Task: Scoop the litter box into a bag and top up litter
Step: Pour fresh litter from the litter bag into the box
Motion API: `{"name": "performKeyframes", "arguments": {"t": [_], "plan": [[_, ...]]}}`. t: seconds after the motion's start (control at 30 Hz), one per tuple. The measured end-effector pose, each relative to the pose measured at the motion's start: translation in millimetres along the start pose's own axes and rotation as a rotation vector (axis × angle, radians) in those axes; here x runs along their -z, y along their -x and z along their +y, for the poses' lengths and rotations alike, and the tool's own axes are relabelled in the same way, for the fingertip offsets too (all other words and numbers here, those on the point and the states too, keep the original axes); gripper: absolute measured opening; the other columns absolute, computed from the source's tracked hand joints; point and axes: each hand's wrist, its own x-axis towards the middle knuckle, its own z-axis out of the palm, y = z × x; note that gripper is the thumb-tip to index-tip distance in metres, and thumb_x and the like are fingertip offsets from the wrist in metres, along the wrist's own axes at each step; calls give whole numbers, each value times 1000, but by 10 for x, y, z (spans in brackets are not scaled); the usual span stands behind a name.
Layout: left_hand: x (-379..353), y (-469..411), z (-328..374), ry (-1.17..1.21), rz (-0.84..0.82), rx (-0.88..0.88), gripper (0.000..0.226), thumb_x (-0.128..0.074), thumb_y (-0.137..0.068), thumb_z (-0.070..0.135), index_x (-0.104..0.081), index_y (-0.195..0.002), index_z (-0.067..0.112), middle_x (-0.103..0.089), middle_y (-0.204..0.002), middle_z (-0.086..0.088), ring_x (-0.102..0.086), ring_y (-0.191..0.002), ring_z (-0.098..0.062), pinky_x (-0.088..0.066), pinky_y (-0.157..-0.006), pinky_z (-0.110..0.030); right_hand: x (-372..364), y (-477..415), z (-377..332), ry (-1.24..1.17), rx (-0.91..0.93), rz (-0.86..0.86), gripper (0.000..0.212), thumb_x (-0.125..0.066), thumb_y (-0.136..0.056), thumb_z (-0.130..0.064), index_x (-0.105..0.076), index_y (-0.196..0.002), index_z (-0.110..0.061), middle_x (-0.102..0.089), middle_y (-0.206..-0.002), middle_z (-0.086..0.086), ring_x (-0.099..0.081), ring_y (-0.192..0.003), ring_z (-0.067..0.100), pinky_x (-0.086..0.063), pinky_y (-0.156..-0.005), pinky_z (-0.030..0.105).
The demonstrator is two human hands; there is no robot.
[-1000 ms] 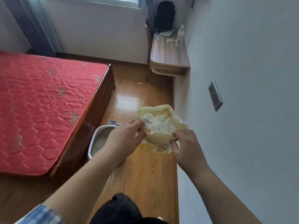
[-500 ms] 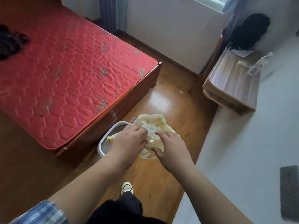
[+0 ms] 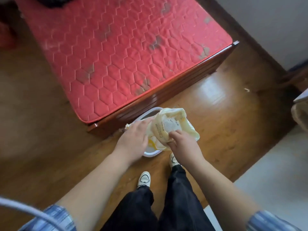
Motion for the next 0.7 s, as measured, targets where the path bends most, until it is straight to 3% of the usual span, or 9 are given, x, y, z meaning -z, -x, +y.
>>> {"name": "performKeyframes", "arguments": {"t": [0.1,0.2,0.3,0.4,0.5,0.6,0.7], "plan": [[-215,-171,-495,-21,33,220,73,-59,-85,6,-32,-150,26,-38,-144,-4,-37,-133,-24,-28,-114,-36,-298,-424,234,-42,121,-77,9,-64,-89,-13,-64,-96,-20,-54,-92,-7,-53,-87,23,-45,-74,38],[-559,-290,-980,-86,-53,474,88,-68,-82,16,-20,-154,32,-11,-160,-8,-17,-146,-28,-18,-118,-41,-649,-787,507,-109,281,-144,22,-69,-81,-3,-61,-91,-21,-50,-92,-16,-52,-85,21,-44,-76,37],[-980,-390,-1400,-154,-165,675,100,-76,-78,31,-11,-153,45,7,-164,-2,-11,-149,-31,-15,-118,-50,-1049,-1101,846,-140,466,-137,27,-72,-77,0,-62,-89,-21,-57,-99,-14,-54,-92,19,-44,-95,45],[-1427,-496,-1769,-214,-162,788,90,-75,-79,39,-18,-148,50,-16,-161,3,-27,-142,-31,-24,-111,-58,-1521,-1416,1258,-186,578,-150,6,-60,-85,-14,-64,-88,-18,-62,-106,-6,-54,-101,19,-29,-114,48],[-1956,-567,-2105,-195,-127,823,80,-75,-79,39,-29,-145,46,-47,-142,-1,-43,-129,-32,-36,-103,-52,-2032,-1681,1707,-201,603,-123,10,-56,-88,-19,-65,-90,-19,-64,-107,0,-55,-107,22,-23,-117,49],[-2436,-590,-2389,-50,-18,857,69,-77,-80,29,-44,-139,38,-55,-125,-6,-49,-120,-34,-40,-99,-44,-2487,-1867,2104,-154,583,-113,13,-61,-87,-6,-69,-92,-16,-66,-109,3,-55,-111,27,-33,-110,57],[-2747,-649,-2555,80,116,845,55,-74,-83,19,-54,-131,33,-52,-112,0,-52,-107,-25,-40,-90,-32,-2744,-1998,2281,-103,390,-218,37,-61,-78,8,-69,-107,-14,-64,-119,0,-52,-110,28,-45,-96,49]]}}
